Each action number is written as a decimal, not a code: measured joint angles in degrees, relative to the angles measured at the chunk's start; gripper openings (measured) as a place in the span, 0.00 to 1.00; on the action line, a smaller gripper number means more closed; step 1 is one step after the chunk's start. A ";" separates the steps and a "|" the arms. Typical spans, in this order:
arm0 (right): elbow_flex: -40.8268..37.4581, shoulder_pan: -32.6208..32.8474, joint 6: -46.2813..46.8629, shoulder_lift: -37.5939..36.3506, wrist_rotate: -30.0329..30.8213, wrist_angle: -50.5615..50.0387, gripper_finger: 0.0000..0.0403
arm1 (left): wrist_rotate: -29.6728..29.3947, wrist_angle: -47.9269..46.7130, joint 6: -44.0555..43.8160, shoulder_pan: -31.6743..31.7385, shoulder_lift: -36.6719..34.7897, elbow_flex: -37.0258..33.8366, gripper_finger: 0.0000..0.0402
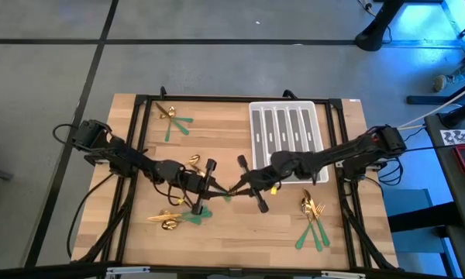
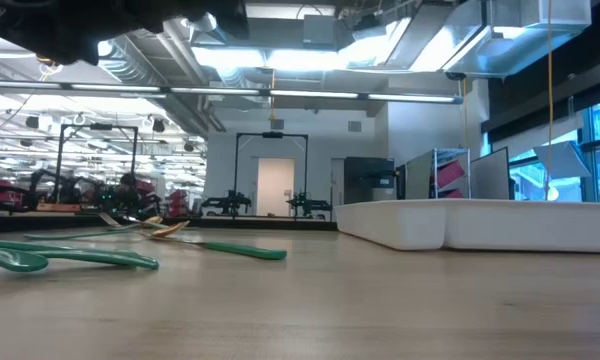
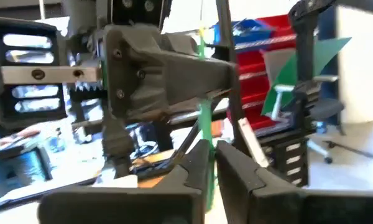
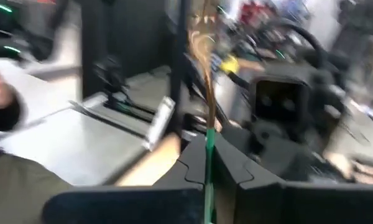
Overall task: Sort silverware
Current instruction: Put the green fork into the silverware tray
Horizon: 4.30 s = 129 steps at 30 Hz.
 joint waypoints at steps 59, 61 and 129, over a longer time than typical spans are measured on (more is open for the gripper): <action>1.49 -45.71 54.94 10.33 26.62 -80.93 0.02 | -12.69 -20.35 -6.88 3.15 0.81 -0.04 0.24; 1.49 -45.71 55.61 10.31 26.83 -81.05 0.02 | -12.69 -20.35 -6.83 3.15 0.81 -0.04 0.24; -22.94 5.17 18.54 11.91 22.48 27.77 0.43 | -35.85 -92.73 -75.45 -2.60 -17.02 -0.09 0.24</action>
